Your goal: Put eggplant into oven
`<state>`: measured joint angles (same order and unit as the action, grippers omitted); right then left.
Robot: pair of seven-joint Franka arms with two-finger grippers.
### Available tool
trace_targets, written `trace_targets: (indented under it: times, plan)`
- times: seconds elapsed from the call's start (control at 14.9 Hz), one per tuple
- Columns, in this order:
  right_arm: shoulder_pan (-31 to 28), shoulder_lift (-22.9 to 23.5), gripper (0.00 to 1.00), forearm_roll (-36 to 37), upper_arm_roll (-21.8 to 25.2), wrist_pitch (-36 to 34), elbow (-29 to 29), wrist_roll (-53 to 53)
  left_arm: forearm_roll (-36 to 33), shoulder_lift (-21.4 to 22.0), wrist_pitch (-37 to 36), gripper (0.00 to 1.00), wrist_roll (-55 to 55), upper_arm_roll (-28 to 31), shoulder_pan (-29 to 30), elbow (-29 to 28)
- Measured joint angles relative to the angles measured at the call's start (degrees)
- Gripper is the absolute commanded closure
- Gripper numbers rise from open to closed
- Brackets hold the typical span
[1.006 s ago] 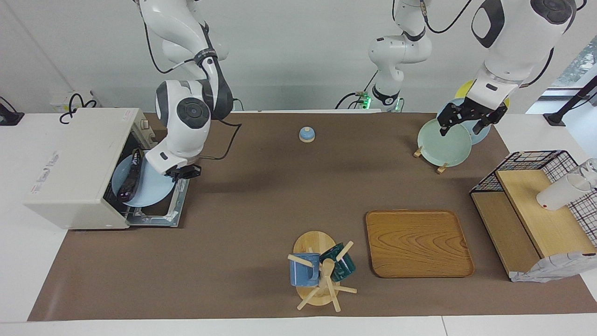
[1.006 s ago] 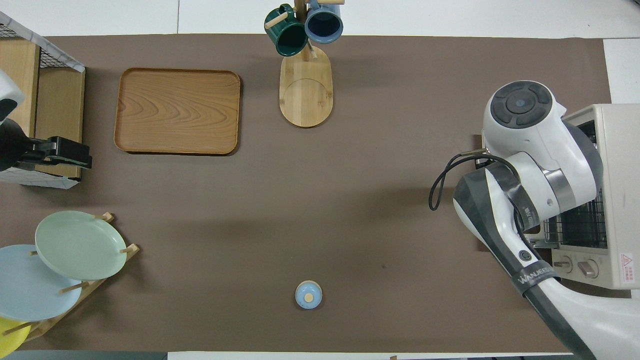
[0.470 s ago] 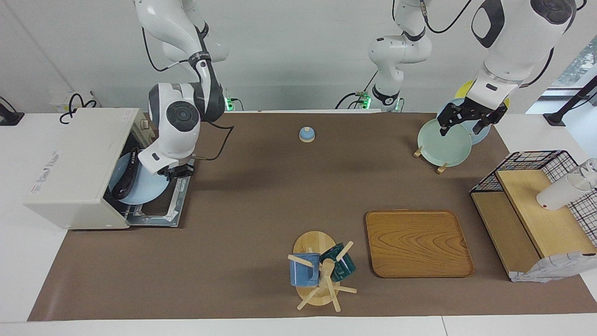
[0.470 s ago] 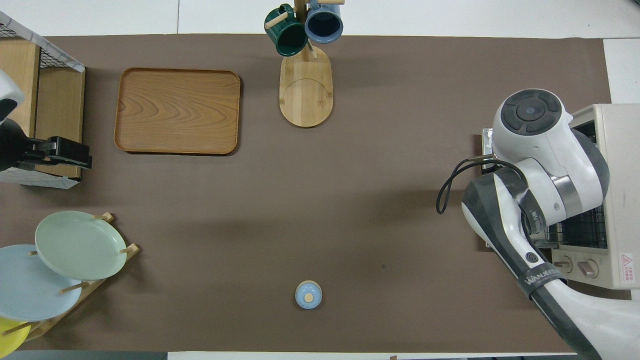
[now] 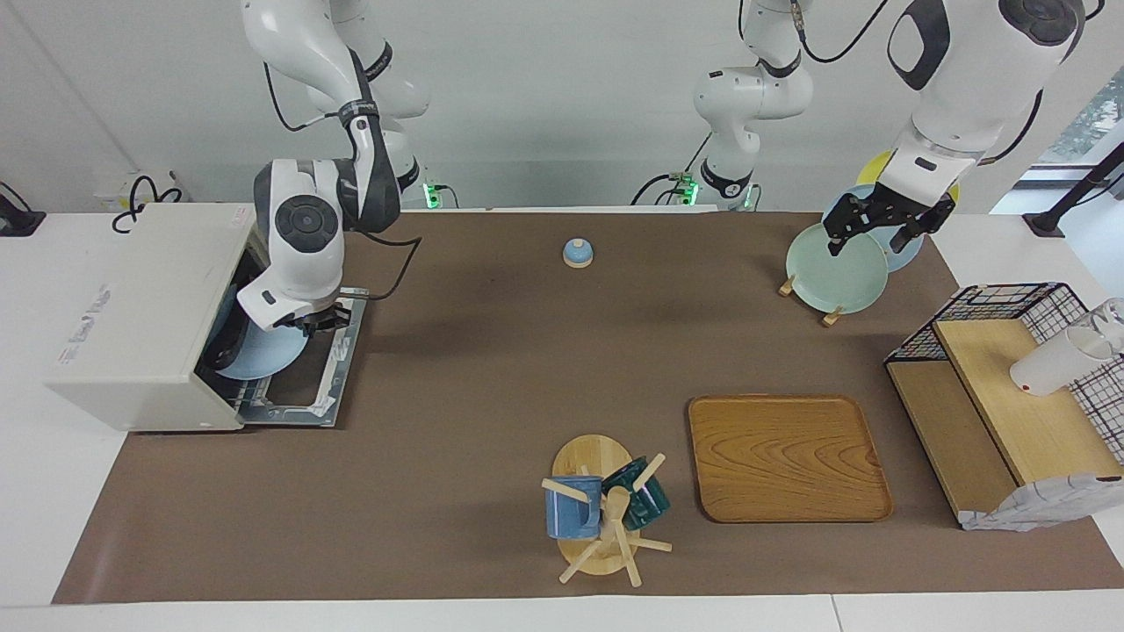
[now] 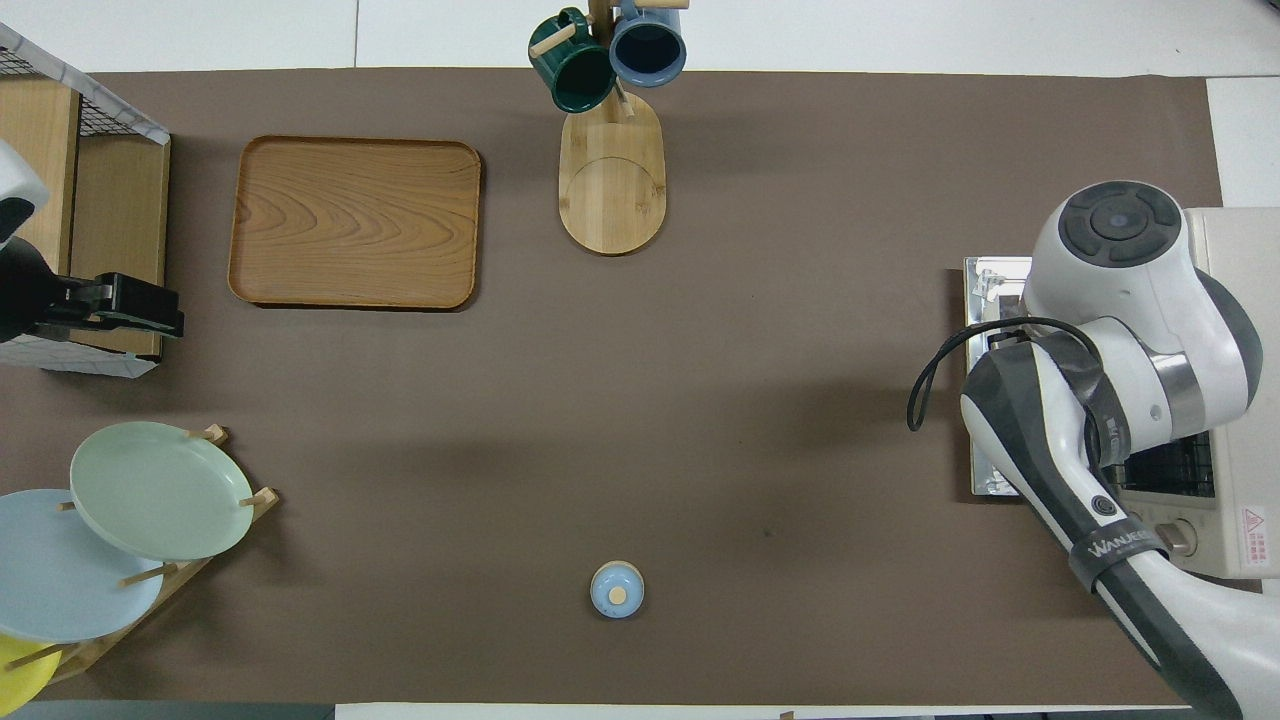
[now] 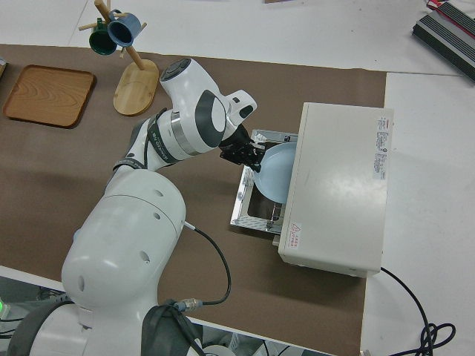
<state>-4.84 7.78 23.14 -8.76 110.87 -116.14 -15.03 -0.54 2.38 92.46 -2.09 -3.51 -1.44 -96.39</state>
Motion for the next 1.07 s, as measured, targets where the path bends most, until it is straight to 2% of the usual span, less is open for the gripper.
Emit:
trace_targets:
  times: [0.2,0.27,0.47,0.67,0.94,1.01,1.07]
  plan:
    - [-1.2,-0.6,1.0,-0.2,0.0,0.5,-0.8,2.5,0.0,0.0,0.0,0.0,0.0,0.0,0.0,0.0]
    - [-2.2,-0.7,0.97,-0.8,0.0,1.0,-0.9,4.3,0.0,0.0,0.0,0.0,0.0,0.0,0.0,0.0]
    - [-4.6,-1.0,0.75,-3.1,0.0,1.9,-1.1,7.5,0.0,0.0,0.0,0.0,0.0,0.0,0.0,0.0]
    - [-4.6,-1.0,0.69,-4.4,-0.1,2.3,-1.4,7.7,0.0,0.0,0.0,0.0,0.0,0.0,0.0,0.0]
    - [-4.1,-1.7,0.7,-10.2,-0.7,1.6,-0.4,7.7,0.0,0.0,0.0,0.0,0.0,0.0,0.0,0.0]
    - [-3.1,-2.3,0.73,-11.3,-0.9,0.3,0.7,7.7,0.0,0.0,0.0,0.0,0.0,0.0,0.0,0.0]
    - [-1.7,-2.8,0.84,-11.8,-1.1,-1.3,2.1,7.7,0.0,0.0,0.0,0.0,0.0,0.0,0.0,0.0]
